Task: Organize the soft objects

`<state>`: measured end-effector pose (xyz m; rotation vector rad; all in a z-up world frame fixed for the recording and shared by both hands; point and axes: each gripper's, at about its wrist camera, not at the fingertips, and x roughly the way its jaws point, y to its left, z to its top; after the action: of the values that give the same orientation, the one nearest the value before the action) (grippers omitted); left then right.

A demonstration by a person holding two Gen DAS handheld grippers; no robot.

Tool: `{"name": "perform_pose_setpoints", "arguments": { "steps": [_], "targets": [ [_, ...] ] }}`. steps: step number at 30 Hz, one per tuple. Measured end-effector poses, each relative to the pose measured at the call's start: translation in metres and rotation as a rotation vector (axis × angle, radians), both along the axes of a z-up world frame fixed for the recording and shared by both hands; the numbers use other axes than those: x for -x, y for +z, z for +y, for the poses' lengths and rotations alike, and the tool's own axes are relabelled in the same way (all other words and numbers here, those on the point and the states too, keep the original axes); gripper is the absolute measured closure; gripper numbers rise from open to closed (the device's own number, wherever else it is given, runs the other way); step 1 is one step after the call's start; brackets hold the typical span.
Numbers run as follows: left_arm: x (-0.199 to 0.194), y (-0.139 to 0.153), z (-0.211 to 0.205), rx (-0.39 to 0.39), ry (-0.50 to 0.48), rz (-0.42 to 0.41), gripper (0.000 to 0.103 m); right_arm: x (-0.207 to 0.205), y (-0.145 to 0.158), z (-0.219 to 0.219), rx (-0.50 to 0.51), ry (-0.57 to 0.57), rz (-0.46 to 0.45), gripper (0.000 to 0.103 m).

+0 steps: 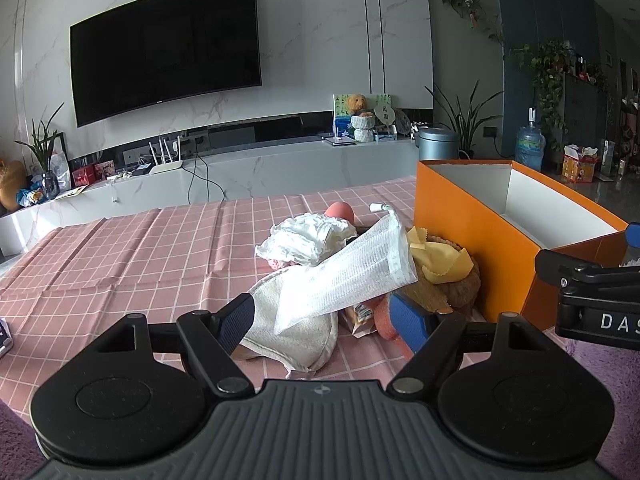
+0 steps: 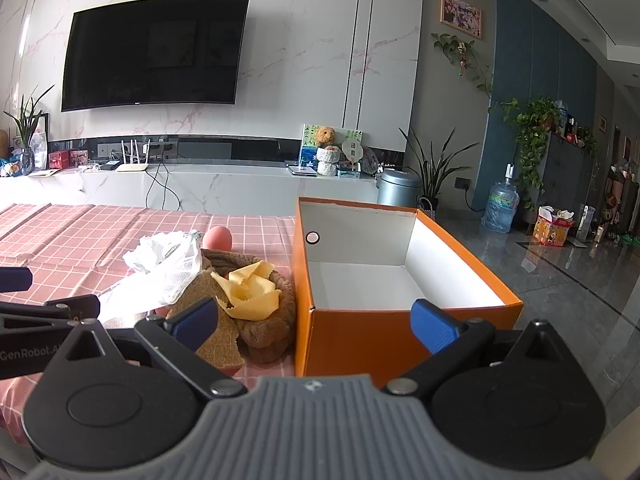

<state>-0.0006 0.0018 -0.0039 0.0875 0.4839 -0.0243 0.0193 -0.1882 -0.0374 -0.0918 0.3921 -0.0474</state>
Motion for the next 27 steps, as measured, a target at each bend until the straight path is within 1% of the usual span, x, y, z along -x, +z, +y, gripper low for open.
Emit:
{"name": "perform_pose_setpoints", "arguments": {
  "steps": [27],
  "targets": [
    [0.0004,-0.0020,-0.0006,0.010,0.000,0.009,0.012,-0.0047,0.0007,0.0023,0.009,0.003,0.024,0.002]
  ]
}}
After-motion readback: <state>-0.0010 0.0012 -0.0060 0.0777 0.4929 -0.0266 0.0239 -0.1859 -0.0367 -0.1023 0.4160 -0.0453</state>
